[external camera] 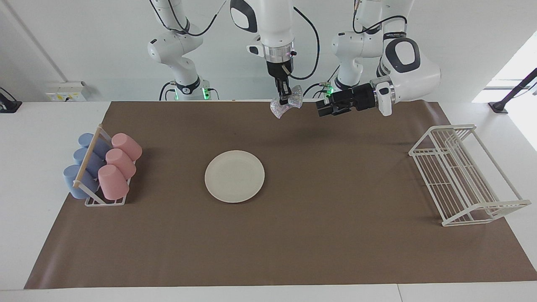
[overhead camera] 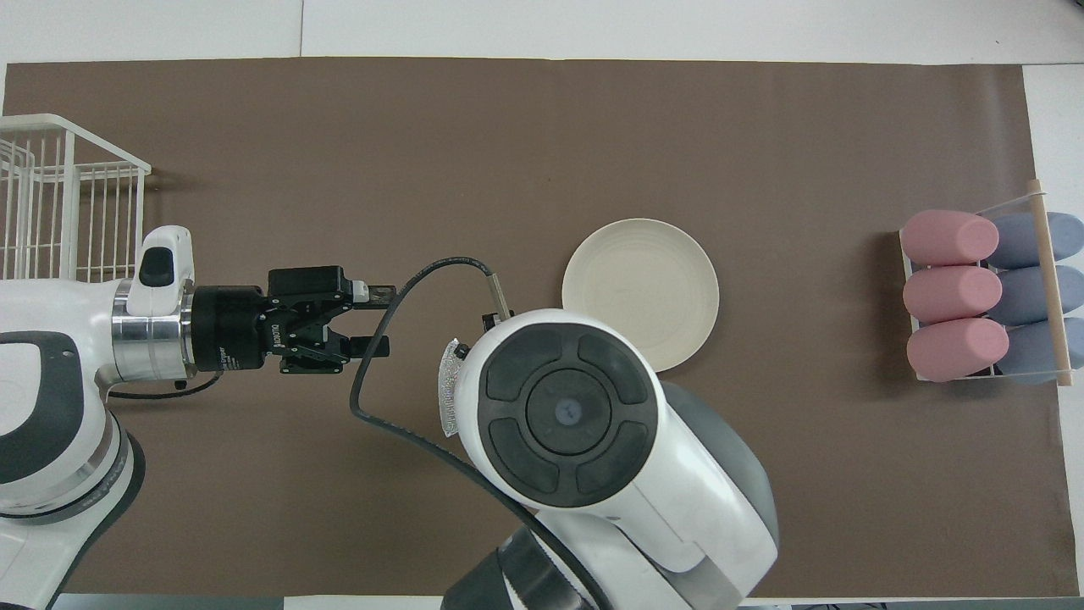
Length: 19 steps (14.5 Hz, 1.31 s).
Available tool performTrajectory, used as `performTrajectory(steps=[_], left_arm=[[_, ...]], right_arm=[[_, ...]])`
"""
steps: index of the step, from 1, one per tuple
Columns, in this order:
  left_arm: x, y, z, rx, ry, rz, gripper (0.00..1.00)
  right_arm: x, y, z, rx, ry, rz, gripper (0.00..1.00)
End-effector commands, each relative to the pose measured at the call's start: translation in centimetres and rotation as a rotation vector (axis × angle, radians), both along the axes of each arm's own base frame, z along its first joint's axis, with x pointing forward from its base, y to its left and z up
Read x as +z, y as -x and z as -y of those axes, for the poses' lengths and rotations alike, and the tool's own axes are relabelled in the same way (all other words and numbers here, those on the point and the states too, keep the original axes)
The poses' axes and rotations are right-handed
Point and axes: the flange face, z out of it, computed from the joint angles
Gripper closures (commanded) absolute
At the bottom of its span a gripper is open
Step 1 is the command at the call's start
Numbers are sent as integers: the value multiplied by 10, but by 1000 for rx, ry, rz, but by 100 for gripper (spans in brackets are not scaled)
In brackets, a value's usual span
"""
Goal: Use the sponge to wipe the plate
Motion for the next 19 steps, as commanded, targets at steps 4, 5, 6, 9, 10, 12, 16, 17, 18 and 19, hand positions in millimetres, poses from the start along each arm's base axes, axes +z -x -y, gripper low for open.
performTrajectory(steps=[4,5,6,9,10,12,16,17,18,19], left_arm=[[12,18,25,-51,6,37,2],[11,18,26,-45,-1,60,4],[11,19,37,-39,-21,84,4],[8,26,44,-59,-26,103,22],[7,27,44,-63,-27,108,53],[7,30,43,-76,-25,107,93],[5,32,38,-91,-15,100,100],[5,32,38,-92,-16,100,100],[4,32,37,-92,-16,99,100],[4,32,37,-94,-14,96,100]], right_arm=[[-1,2,6,-17,22,9,100],[-1,2,6,-17,22,9,100],[0,2,6,-17,22,11,100],[-1,1,6,-19,22,9,100],[-1,1,6,-19,22,9,100],[-1,1,6,-17,22,9,100],[0,1,7,-16,22,10,100],[1,1,7,-14,20,10,100],[1,1,7,-13,17,9,100],[2,0,8,-10,17,10,100]])
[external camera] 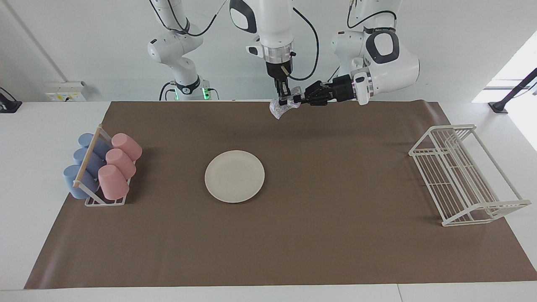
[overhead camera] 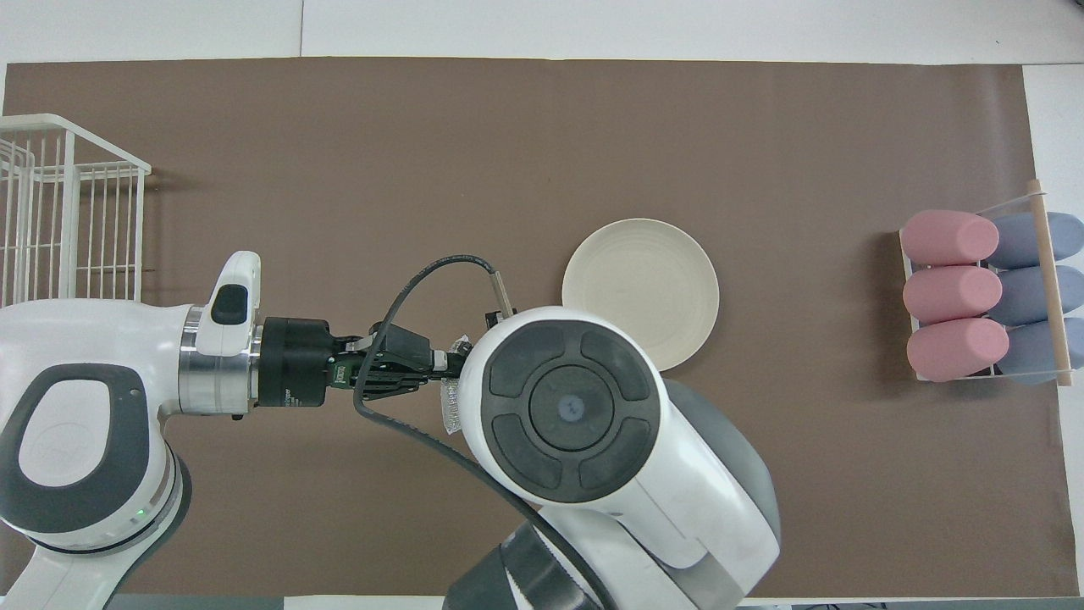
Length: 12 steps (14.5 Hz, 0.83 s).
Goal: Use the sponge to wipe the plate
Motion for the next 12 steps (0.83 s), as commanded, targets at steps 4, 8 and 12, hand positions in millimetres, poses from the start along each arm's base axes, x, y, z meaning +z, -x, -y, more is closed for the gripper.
performTrajectory(steps=[4,8,12], left_arm=[[2,5,-23,-10,3,-3,100],[0,0,-35,5,-20,-9,100],[-4,-9,-55,6,-150,-26,100]], right_arm=[[11,4,29,176,26,36,0],[8,-15,88,521,64,13,0],[14,-42,148,819,66,26,0]])
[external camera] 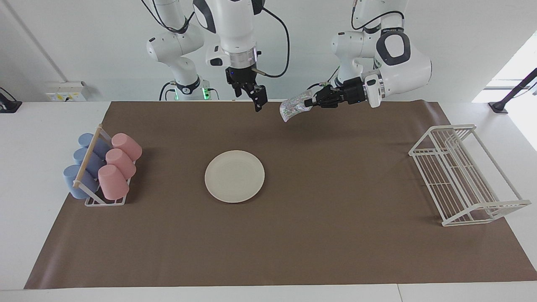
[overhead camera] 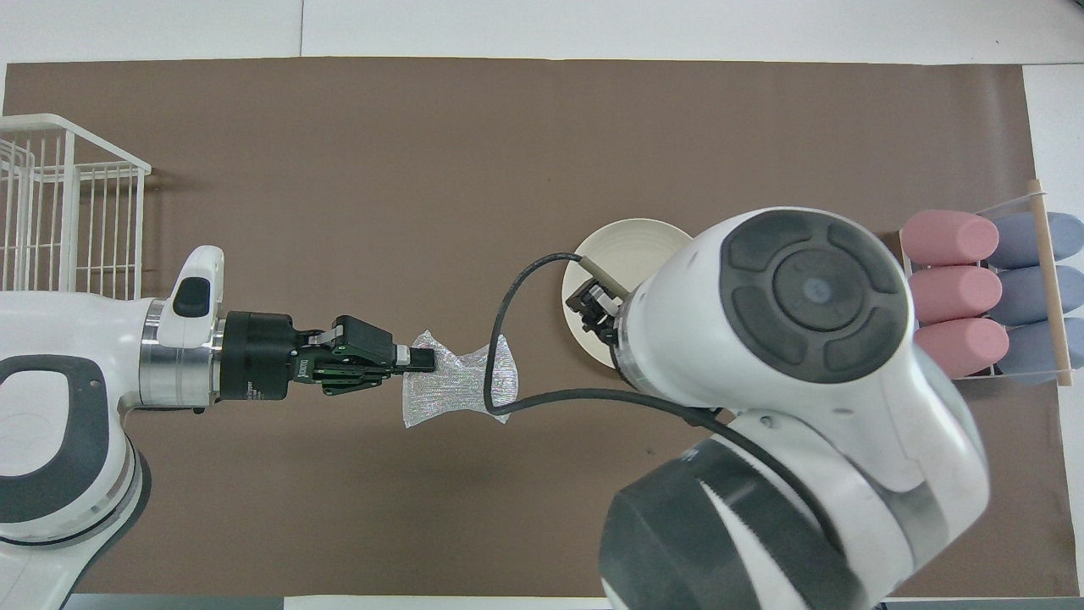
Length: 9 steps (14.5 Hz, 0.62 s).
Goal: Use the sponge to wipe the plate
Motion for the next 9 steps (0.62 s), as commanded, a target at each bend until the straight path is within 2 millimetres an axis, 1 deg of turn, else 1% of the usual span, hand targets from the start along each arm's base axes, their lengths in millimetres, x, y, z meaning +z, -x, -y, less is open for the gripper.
performTrajectory(steps=[1,3,4,5,7,9], left_arm=[[3,-1,-17,-7,-101,-7,100],[-4,-3,-22,-20,-207,-22,100],[-4,-6,-24,-28,-255,-23,100],[-6,-9,-27,-27,-298,-34,100],[-1,-22,-38,-6,-397,-54,100],[7,-40,-42,0,-552,-78,100]], right_arm=[[3,-9,40,183,6,21,0],[5,-22,72,312,4,35,0],[4,-30,93,358,2,39,0],[6,-39,119,390,1,47,0],[6,-49,154,450,0,55,0],[6,-52,179,481,-2,38,0]])
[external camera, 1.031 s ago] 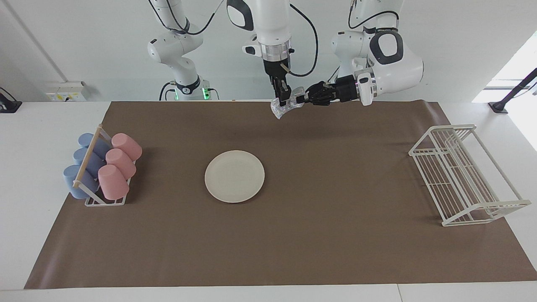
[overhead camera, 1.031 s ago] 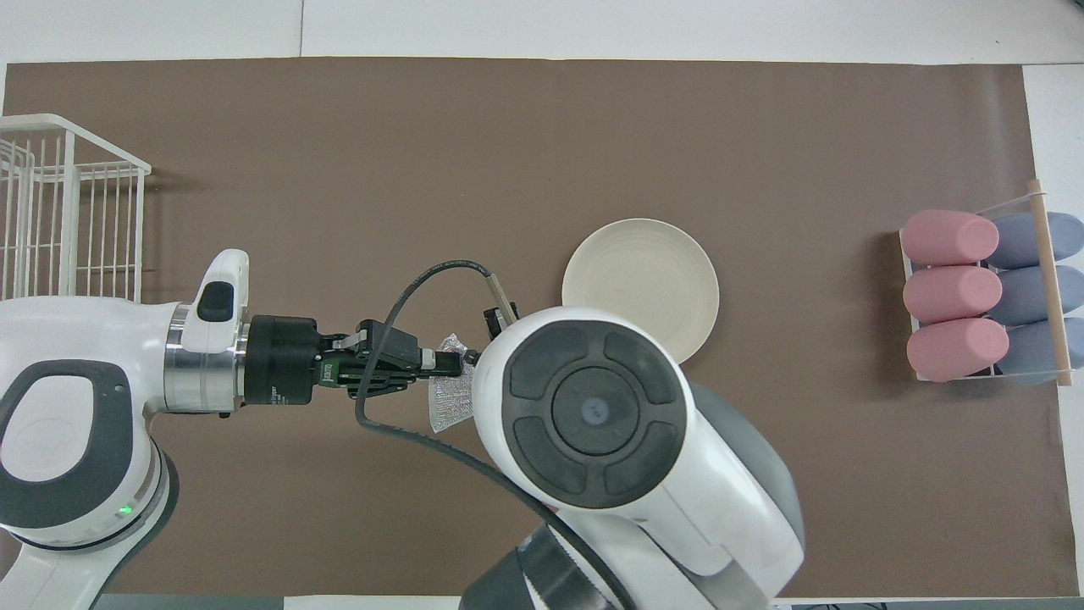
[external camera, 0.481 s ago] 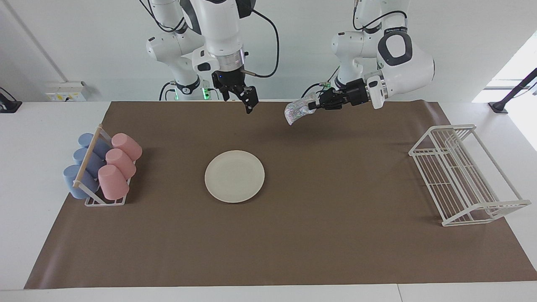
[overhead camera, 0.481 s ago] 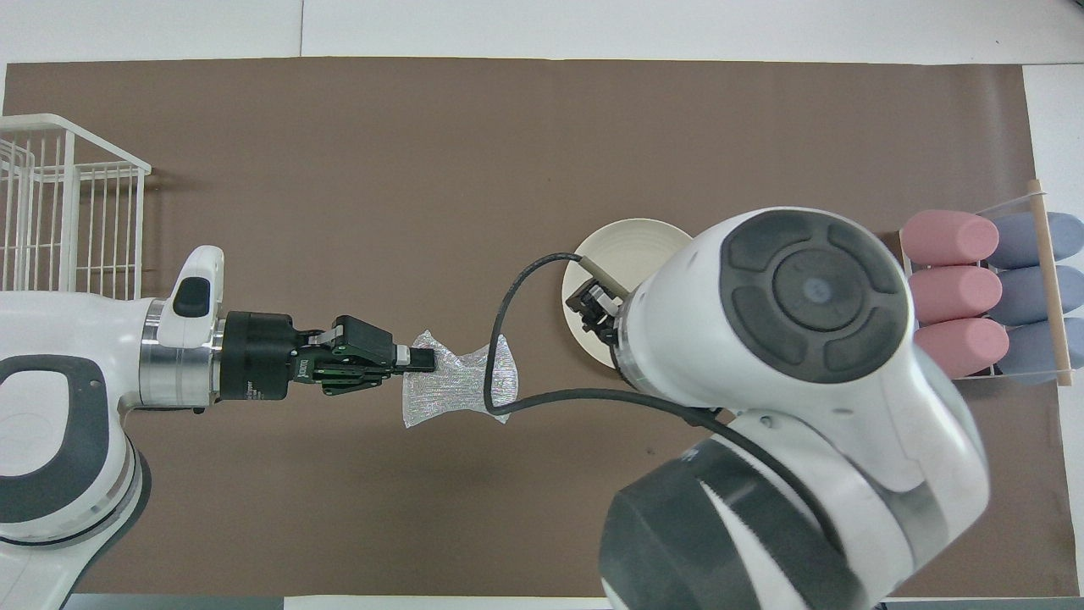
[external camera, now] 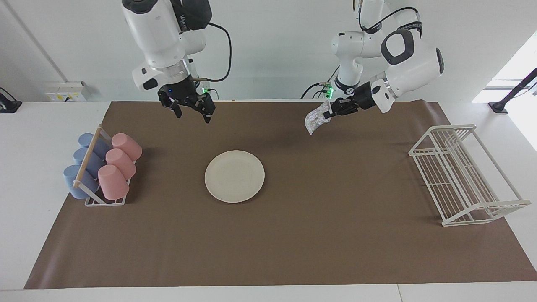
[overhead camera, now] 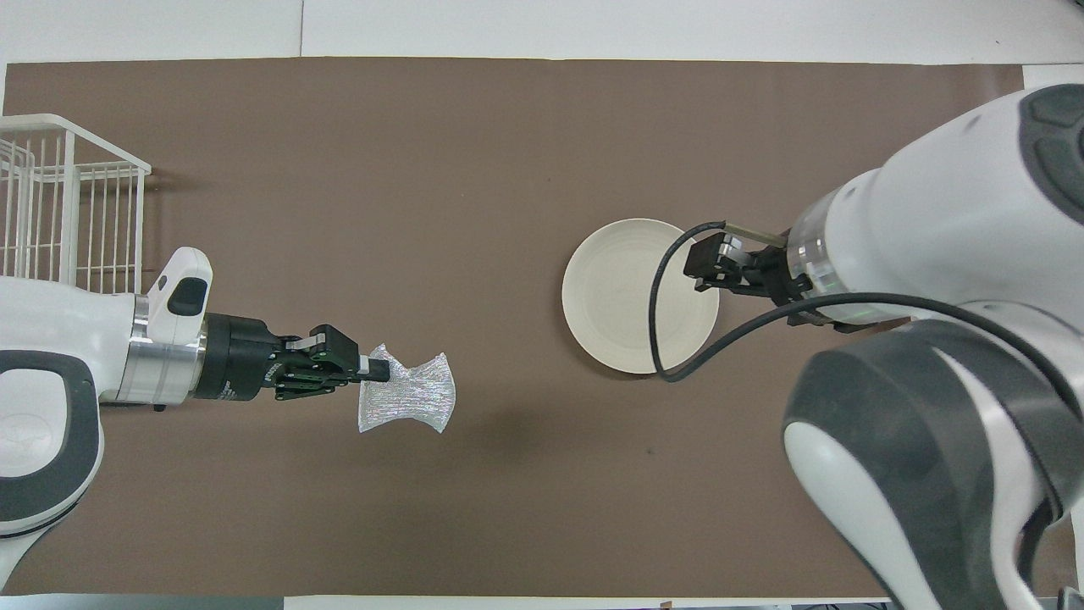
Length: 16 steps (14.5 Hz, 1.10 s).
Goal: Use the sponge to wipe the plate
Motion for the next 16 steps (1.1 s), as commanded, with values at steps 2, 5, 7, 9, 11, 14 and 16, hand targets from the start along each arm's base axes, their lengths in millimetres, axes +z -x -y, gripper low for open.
performTrajectory(steps=[2,5,7,9,11,14,16], left_arm=[[24,-37,-9,-42,-292,-37,100],[44,-52,-27,-145,-549,-50,100],[47,-55,-42,-172,-732,-28,100],[52,-59,-58,-189,-887,-2,100],[63,-67,-75,-206,-1075,36,100],[71,-78,-85,-257,-1330,104,100],[60,-93,-87,-308,-1464,135,100]], right_arm=[[0,6,27,86,20,-25,0],[1,6,30,95,20,-23,0],[2,2,37,146,18,-2,0],[0,0,47,174,17,-7,0],[1,-3,60,221,17,7,0],[2,-4,65,251,40,10,0],[0,-4,78,233,43,1,0]])
